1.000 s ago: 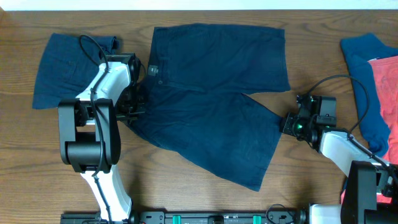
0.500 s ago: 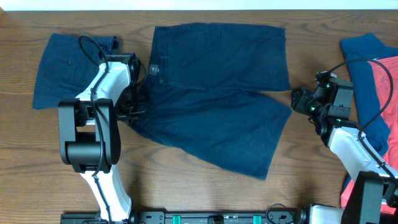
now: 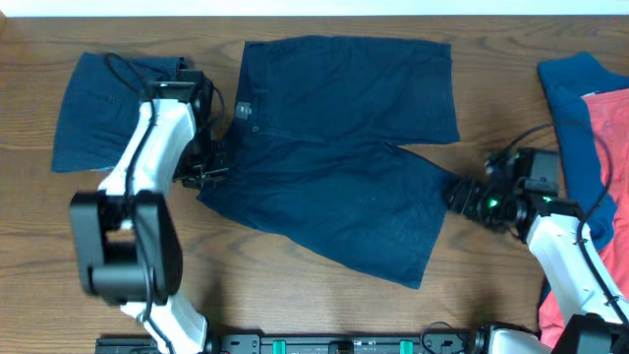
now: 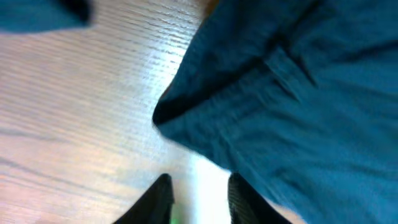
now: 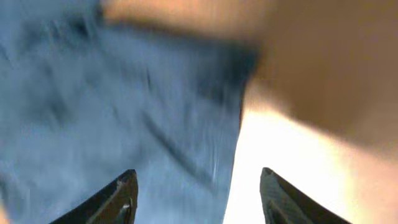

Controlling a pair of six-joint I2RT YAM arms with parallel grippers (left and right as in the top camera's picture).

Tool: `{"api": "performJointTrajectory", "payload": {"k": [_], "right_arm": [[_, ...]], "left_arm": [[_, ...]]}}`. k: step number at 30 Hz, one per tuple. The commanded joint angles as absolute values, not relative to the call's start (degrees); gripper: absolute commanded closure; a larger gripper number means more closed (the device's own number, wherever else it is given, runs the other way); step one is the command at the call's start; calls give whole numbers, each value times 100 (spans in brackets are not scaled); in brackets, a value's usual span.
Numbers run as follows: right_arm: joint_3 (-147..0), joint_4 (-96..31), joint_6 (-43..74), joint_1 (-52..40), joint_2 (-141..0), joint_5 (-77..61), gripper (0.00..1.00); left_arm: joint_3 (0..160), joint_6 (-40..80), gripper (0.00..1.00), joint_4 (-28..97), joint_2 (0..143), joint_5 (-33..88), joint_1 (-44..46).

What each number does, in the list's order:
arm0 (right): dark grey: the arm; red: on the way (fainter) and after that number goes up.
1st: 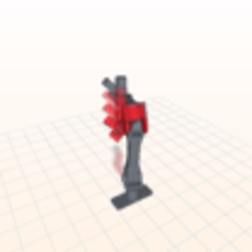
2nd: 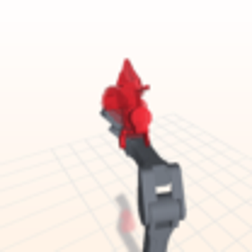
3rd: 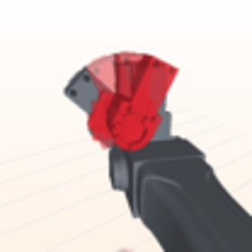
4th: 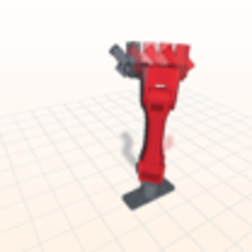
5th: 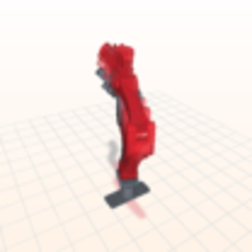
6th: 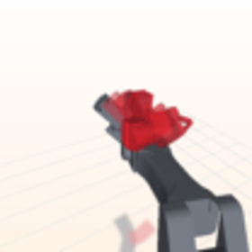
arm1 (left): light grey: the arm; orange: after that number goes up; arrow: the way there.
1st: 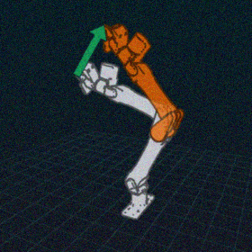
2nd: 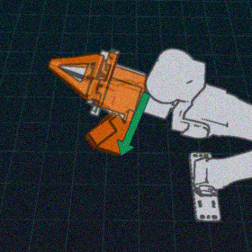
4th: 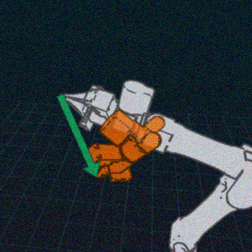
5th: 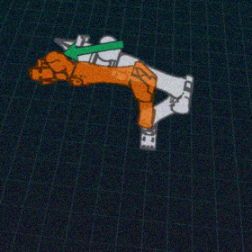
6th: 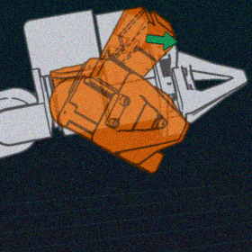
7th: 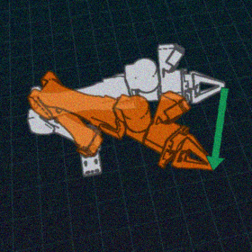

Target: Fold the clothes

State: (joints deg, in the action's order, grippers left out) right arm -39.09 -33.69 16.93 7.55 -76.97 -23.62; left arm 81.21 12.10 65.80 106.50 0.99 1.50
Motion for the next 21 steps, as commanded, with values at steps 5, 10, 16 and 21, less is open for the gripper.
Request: {"api": "performJointTrajectory", "payload": {"k": [5, 10, 16, 21], "right_arm": [[-3420, -3293, 1885, -40, -7738, -2204, 59], [-2987, -2600, 2604, -377, -7909, -1675, 40], [-2724, -1782, 2731, -521, -8119, -1601, 72], [-2864, -1378, 2733, -259, -8110, -913, 99]], "left_arm": [[8167, 1258, 55, 6641, 9712, 132, 130], [8167, 1258, 53, 6641, 9393, 132, 130], [8167, 1258, 53, 6643, 9336, 132, 130], [8167, 1256, 52, 6641, 9336, 132, 130]]}}
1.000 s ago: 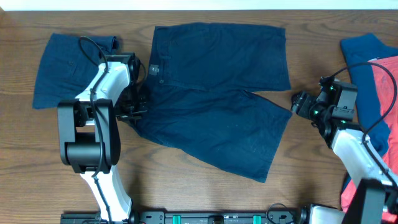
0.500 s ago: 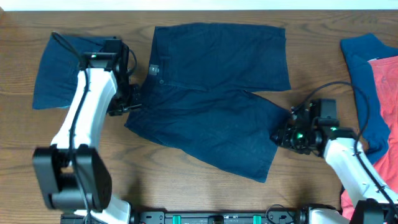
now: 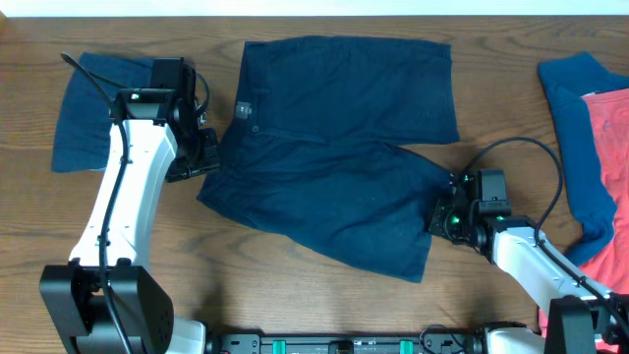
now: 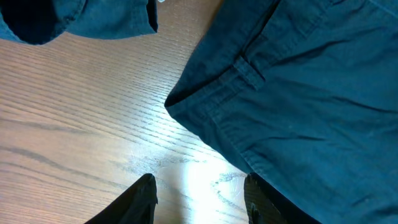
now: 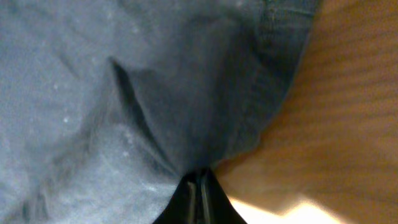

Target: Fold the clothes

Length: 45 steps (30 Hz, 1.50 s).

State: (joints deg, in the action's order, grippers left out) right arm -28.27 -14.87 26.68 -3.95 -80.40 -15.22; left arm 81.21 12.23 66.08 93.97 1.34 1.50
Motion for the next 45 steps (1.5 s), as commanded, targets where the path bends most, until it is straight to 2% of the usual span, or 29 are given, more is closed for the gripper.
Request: {"api": "performJointTrajectory", "payload": {"k": [1, 8, 9, 10, 11, 15, 21, 26, 36, 40, 45], "right_arm": [[-2941, -1332, 2731, -152, -8110, -709, 99], [-3538, -609, 2215, 742, -8112, -427, 99], [-3605, -519, 2104, 825, -8112, -473, 89], [-3673, -484, 1975, 886, -8112, -473, 64], [-3747, -513, 1848, 947, -8112, -471, 47], [-4010, -1236, 1813, 1087, -8086, -880, 30], [-4139, -2932, 1811, 1146, -7966, -1321, 24], [-4139, -4053, 1726, 1146, -7859, -1369, 23], [-4141, -4921, 1638, 1210, -6694, -1997, 20], [-4141, -5249, 1734, 1210, -6512, -1990, 18], [-4091, -5319, 1844, 1208, -6626, -1931, 18]], "left_arm": [[8167, 1256, 52, 6641, 9336, 132, 130], [8167, 1256, 47, 6661, 9336, 132, 130], [8167, 1256, 46, 6674, 9336, 132, 130], [8167, 1256, 45, 6692, 9336, 132, 130], [8167, 1258, 44, 6733, 9336, 132, 130], [8149, 1258, 42, 6971, 9336, 134, 130], [7843, 1258, 39, 7107, 9336, 550, 130], [7022, 1256, 39, 6792, 9336, 1452, 137], [5022, 1302, 40, 4547, 9338, 2580, 139], [4633, 1599, 41, 3826, 9343, 2598, 143], [4329, 1839, 58, 3190, 9356, 2593, 143]]}}
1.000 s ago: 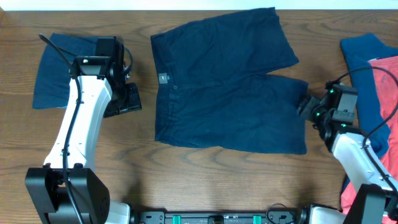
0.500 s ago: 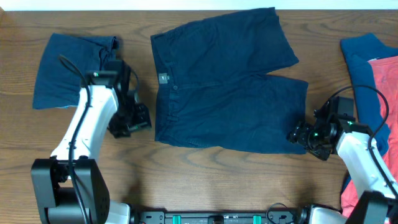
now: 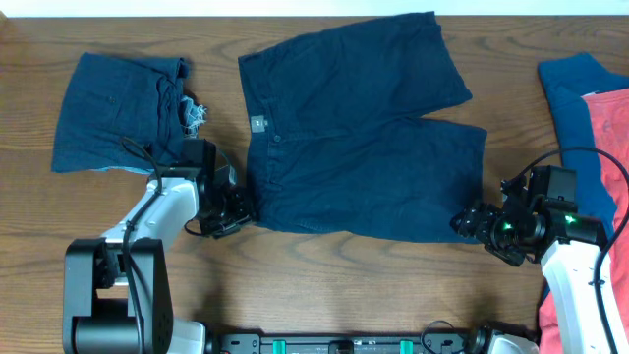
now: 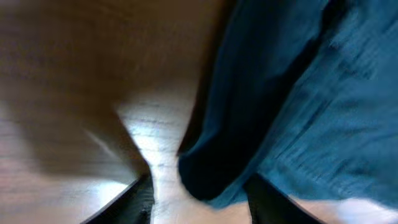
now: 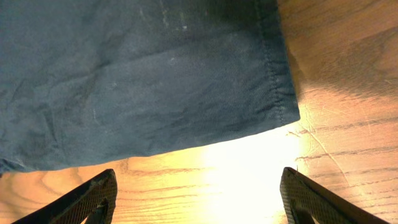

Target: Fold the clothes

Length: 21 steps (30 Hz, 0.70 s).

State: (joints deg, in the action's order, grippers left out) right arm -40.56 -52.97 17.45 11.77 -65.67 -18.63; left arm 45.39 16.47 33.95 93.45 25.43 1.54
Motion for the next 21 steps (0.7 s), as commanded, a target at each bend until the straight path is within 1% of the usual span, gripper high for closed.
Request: {"api": "performJointTrajectory", "payload": {"k": [1, 4, 5, 7, 13, 17, 20, 21], "right_arm": [[-4073, -5317, 1844, 1210, -6667, -1929, 18], [-3992, -5317, 1885, 1210, -6866, -1927, 18], [-3962, -5315, 1890, 1210, -6936, -1925, 18], [-3883, -5317, 2049, 1210, -7113, -1769, 18], [-3570, -5164, 2187, 1208, -7647, -1496, 17], [-3323, -4598, 2049, 1203, -7972, -2108, 16], [-3210, -4117, 2056, 1197, -8062, -2499, 20], [-3201, -4021, 2080, 1194, -8066, -2499, 22]], "left_arm": [[4292, 1887, 63, 3065, 9356, 2593, 143], [4261, 2084, 79, 2893, 9356, 2596, 143], [4261, 2137, 87, 2899, 9356, 2596, 141], [4261, 2130, 94, 2947, 9356, 2596, 143], [4261, 2130, 94, 3015, 9354, 2598, 141], [4261, 2128, 94, 3059, 9354, 2598, 141], [4261, 2108, 94, 3081, 9354, 2598, 141], [4261, 2108, 94, 3085, 9354, 2598, 141]]}}
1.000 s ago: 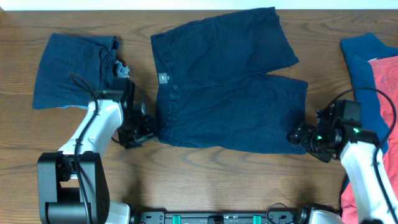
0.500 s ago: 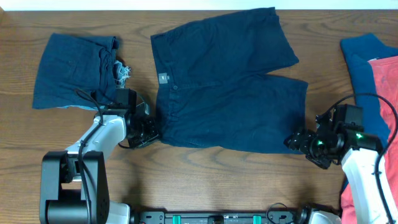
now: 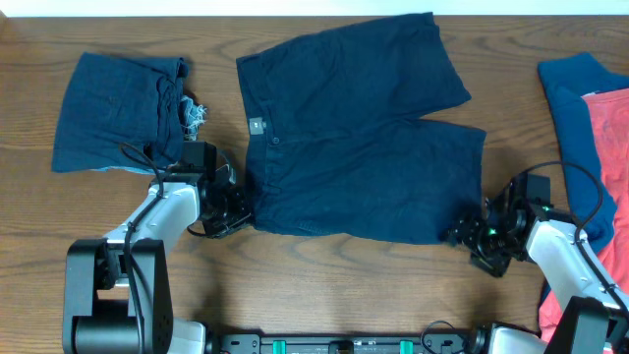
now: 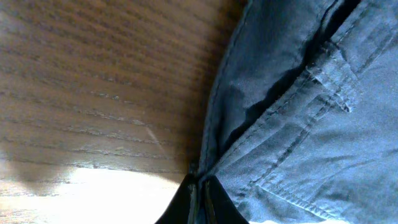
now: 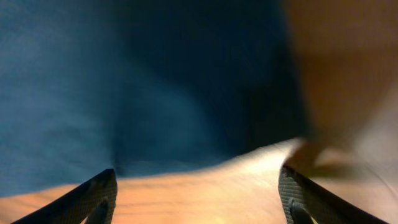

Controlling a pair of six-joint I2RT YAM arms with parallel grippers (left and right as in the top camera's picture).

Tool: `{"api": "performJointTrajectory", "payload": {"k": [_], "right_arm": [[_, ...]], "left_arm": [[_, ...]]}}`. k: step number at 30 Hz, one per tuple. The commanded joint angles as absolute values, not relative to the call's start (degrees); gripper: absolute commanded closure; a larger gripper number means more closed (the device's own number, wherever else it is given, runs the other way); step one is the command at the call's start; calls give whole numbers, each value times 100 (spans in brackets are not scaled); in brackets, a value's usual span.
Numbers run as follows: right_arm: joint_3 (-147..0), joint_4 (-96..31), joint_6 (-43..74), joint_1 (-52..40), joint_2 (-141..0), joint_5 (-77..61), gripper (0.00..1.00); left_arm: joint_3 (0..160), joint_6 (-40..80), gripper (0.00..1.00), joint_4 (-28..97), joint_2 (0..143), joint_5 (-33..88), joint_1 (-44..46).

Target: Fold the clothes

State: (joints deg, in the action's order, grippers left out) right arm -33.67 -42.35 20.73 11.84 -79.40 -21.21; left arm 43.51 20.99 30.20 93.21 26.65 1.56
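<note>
Dark navy shorts [image 3: 354, 138] lie spread flat across the middle of the table, waistband to the left, legs to the right. My left gripper [image 3: 239, 209] is shut on the near left waistband corner [image 4: 214, 163], its two fingers pinched together over the hem. My right gripper [image 3: 460, 236] stands open at the near right leg hem [image 5: 186, 155], which lies just ahead of the wide-apart fingers, blurred.
A folded navy garment [image 3: 118, 98] rests at the far left. A pile of blue cloth [image 3: 580, 138] and red cloth [image 3: 611, 167] sits at the right edge. Bare wood runs along the near side of the table [image 3: 334, 285].
My left gripper has shut on the waistband corner it was open beside. My right gripper has moved in closer to the leg hem and stays open.
The shorts first lay skewed, one leg angled toward the near right, both grippers open at its edges. Then my right gripper was shut on the leg hem. Later the shorts lay straighter and both grippers were open. Now the left is shut on the waistband corner.
</note>
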Motion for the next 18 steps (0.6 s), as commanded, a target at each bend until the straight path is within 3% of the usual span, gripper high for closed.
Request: {"api": "performJointTrajectory", "payload": {"k": [1, 6, 7, 9, 14, 18], "right_arm": [[-3201, -3962, 2082, 1194, -8066, -2480, 24], [-3201, -3441, 2095, 1192, -8064, -2536, 29], [-3201, -3398, 2086, 1192, -8066, -2674, 35], [-3201, -3411, 2075, 1194, -8066, -2670, 59], [-3201, -3444, 2078, 1194, -8064, -2484, 96], [-3286, -3367, 2069, 1216, -8025, -2397, 99]], "left_arm": [[4265, 2108, 94, 3098, 9354, 2598, 141], [4410, 2016, 94, 3424, 9341, 2657, 141], [4475, 1973, 94, 3557, 9330, 2657, 141], [4609, 1892, 94, 3802, 9271, 2659, 141], [4665, 1870, 94, 3883, 9050, 2657, 141], [4665, 1870, 94, 4042, 8868, 2655, 141]]}}
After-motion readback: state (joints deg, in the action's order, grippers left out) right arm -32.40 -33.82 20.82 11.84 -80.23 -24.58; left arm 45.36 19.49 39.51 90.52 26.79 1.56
